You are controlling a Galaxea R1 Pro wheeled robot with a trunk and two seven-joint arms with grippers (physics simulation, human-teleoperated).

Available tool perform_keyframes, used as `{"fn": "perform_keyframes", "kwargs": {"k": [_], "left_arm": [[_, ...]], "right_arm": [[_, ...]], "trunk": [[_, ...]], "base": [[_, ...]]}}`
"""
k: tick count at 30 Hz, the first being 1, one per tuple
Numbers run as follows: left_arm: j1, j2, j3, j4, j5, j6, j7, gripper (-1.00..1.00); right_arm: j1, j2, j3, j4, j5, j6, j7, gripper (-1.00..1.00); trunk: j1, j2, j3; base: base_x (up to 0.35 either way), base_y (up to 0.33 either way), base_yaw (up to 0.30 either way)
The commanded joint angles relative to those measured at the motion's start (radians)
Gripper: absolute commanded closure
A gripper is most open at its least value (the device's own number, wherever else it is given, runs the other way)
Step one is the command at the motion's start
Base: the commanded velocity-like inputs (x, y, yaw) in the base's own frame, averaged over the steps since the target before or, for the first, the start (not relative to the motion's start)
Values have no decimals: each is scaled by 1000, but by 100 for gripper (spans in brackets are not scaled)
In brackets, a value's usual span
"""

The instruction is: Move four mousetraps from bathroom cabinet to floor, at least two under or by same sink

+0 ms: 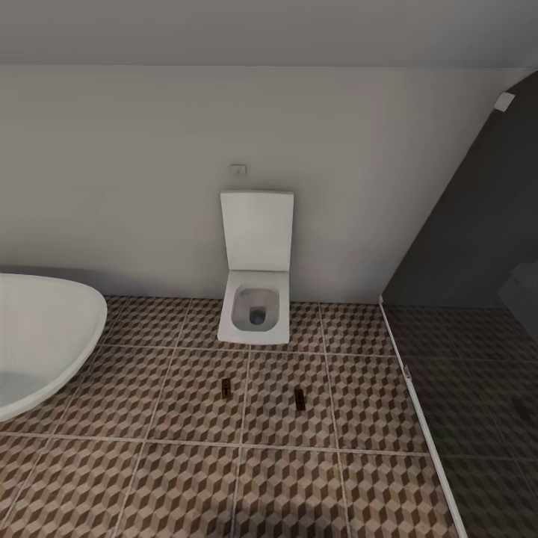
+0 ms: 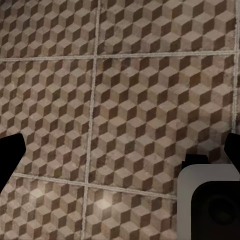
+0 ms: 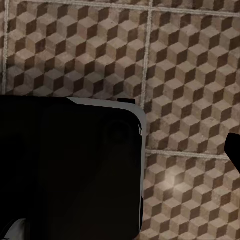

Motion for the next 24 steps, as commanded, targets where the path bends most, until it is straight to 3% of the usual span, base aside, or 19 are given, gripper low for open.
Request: {"fn": "perform_keyframes", "kwargs": {"k": [1, 24], "left_arm": [[-1, -1, -9, 3, 3, -4, 4, -100], [-1, -1, -9, 3, 3, -4, 4, -100]], "right_arm": [[-1, 0, 3, 1, -4, -3, 4, -100], [-1, 0, 2, 1, -4, -3, 4, -100]], "trunk": [[0, -2, -1], [0, -2, -1]], "base": [[0, 0, 0], [0, 0, 0]]}}
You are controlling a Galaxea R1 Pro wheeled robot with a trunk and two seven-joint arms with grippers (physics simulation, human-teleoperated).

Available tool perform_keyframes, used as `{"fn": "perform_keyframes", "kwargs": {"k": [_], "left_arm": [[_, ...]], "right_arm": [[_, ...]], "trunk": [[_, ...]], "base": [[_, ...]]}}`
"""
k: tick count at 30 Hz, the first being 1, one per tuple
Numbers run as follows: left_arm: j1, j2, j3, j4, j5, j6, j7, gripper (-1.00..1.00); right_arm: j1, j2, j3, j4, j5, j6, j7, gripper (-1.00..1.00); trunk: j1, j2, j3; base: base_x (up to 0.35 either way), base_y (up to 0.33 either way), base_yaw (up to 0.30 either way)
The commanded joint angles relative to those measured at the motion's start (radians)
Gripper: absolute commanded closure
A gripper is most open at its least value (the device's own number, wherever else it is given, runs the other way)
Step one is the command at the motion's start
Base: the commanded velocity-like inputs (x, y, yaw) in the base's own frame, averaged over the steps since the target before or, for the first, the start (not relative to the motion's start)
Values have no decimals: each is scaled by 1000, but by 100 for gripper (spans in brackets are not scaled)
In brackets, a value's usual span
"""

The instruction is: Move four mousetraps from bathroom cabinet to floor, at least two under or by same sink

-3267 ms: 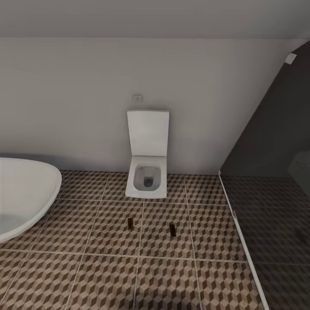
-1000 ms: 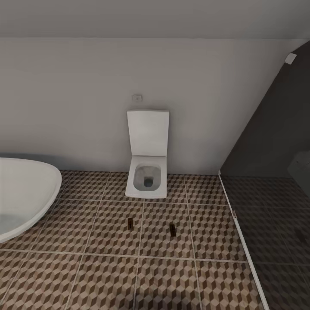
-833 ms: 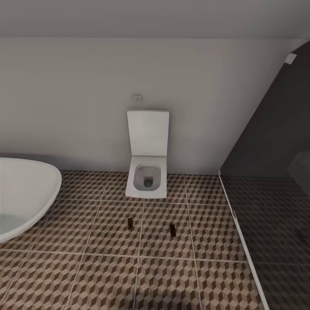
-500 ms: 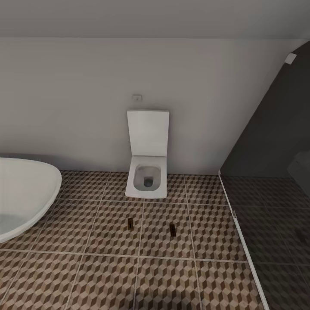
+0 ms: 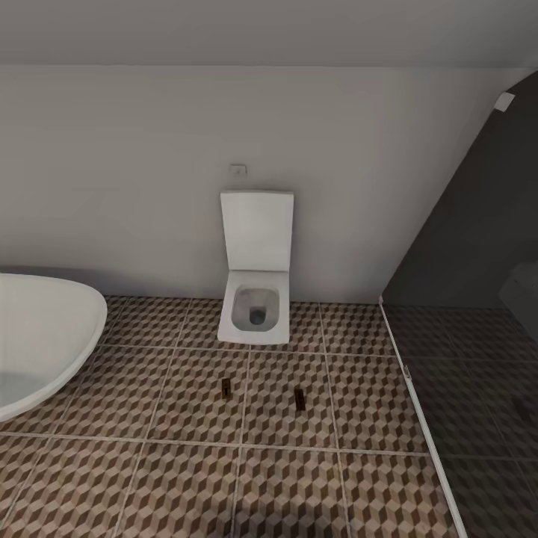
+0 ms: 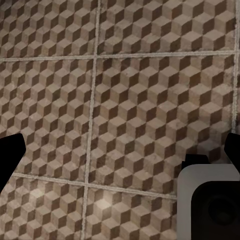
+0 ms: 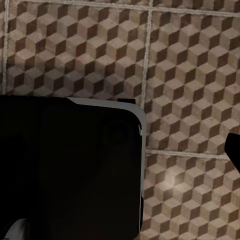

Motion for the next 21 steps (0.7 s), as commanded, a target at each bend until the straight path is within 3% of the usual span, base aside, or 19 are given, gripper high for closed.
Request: {"fn": "perform_keyframes", "kwargs": {"k": [1, 21], "left_arm": [[-1, -1, -9, 3, 3, -4, 4, -100], [-1, -1, -9, 3, 3, -4, 4, -100]], "right_arm": [[-1, 0, 3, 1, -4, -3, 4, -100], [-1, 0, 3, 1, -4, -3, 4, -100]], "trunk": [[0, -2, -1], [0, -2, -1]], "base": [[0, 0, 0], [0, 0, 0]]}}
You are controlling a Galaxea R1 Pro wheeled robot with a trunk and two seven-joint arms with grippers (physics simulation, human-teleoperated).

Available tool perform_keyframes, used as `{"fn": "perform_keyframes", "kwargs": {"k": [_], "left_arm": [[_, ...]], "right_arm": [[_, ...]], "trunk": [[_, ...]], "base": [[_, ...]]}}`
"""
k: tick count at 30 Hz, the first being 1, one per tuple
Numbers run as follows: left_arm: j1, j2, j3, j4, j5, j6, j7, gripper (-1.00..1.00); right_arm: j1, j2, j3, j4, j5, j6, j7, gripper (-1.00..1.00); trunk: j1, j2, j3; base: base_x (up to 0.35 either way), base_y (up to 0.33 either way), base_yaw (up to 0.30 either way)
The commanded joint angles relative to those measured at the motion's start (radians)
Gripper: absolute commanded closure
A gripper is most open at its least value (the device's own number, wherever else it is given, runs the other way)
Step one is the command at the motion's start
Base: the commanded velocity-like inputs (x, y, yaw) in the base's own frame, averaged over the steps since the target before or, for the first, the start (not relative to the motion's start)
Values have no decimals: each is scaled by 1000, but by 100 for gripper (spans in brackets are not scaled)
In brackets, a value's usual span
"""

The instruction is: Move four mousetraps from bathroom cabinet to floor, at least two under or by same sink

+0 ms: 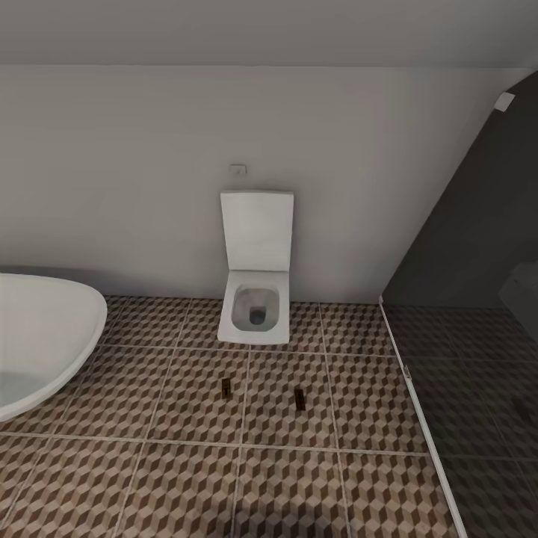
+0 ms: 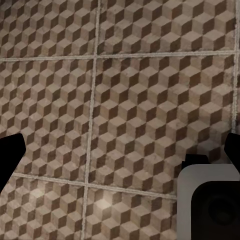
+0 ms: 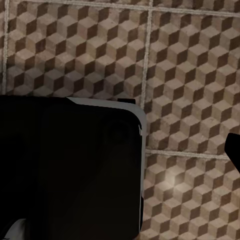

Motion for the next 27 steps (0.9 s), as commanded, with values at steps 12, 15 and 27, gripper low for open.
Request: {"fn": "perform_keyframes", "kwargs": {"k": [12, 15, 27], "left_arm": [[-1, -1, -9, 3, 3, -4, 4, -100], [-1, -1, -9, 3, 3, -4, 4, -100], [-1, -1, -9, 3, 3, -4, 4, -100]], "right_arm": [[-1, 0, 3, 1, -4, -3, 4, -100], [-1, 0, 3, 1, -4, -3, 4, -100], [-1, 0, 3, 1, -4, -3, 4, -100]], "trunk": [[0, -2, -1], [0, -2, -1], [0, -2, -1]], "base": [[0, 0, 0], [0, 0, 0], [0, 0, 0]]}}
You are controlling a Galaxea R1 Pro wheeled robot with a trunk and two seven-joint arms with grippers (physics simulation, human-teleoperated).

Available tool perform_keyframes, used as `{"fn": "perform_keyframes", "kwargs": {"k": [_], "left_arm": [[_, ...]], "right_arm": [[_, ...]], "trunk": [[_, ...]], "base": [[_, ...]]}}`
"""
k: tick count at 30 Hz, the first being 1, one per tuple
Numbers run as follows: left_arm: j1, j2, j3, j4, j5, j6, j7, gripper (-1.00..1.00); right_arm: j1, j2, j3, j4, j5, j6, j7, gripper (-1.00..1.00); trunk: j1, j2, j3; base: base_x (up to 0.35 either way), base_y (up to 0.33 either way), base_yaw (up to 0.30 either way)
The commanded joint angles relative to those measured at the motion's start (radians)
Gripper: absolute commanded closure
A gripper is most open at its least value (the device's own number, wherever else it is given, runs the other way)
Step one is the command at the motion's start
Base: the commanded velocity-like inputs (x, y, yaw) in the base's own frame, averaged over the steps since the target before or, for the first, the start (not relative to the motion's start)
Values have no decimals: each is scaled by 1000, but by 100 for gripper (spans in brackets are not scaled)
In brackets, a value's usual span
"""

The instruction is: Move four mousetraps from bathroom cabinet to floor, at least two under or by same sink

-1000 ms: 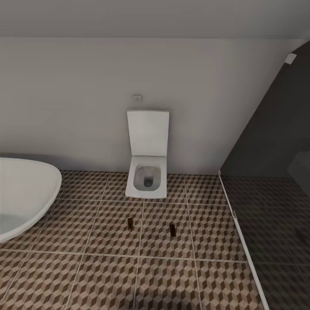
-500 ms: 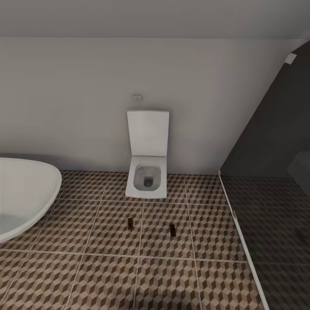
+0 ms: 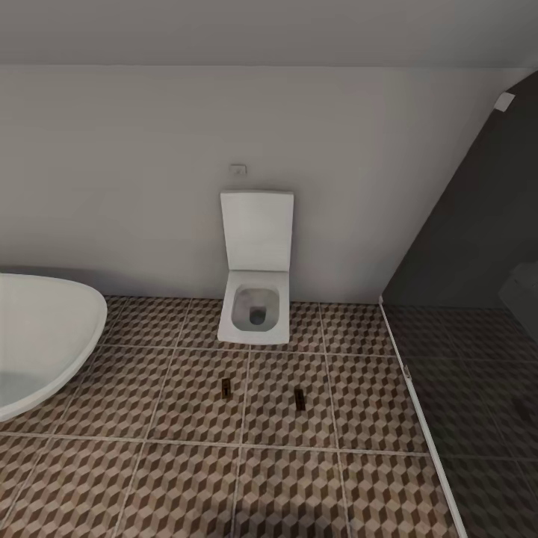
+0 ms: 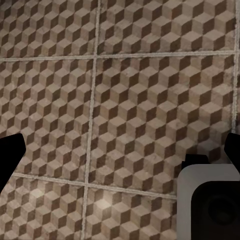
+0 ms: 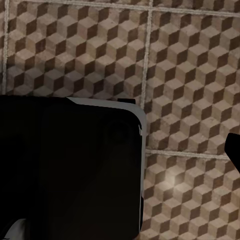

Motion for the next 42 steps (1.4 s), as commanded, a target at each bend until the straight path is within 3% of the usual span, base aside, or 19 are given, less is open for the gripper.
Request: {"fn": "perform_keyframes", "kwargs": {"k": [1, 42], "left_arm": [[-1, -1, -9, 3, 3, -4, 4, -100], [-1, -1, -9, 3, 3, -4, 4, -100]], "right_arm": [[-1, 0, 3, 1, -4, -3, 4, -100], [-1, 0, 3, 1, -4, -3, 4, -100]], "trunk": [[0, -2, -1], [0, -2, -1]], "base": [[0, 0, 0], [0, 0, 0]]}}
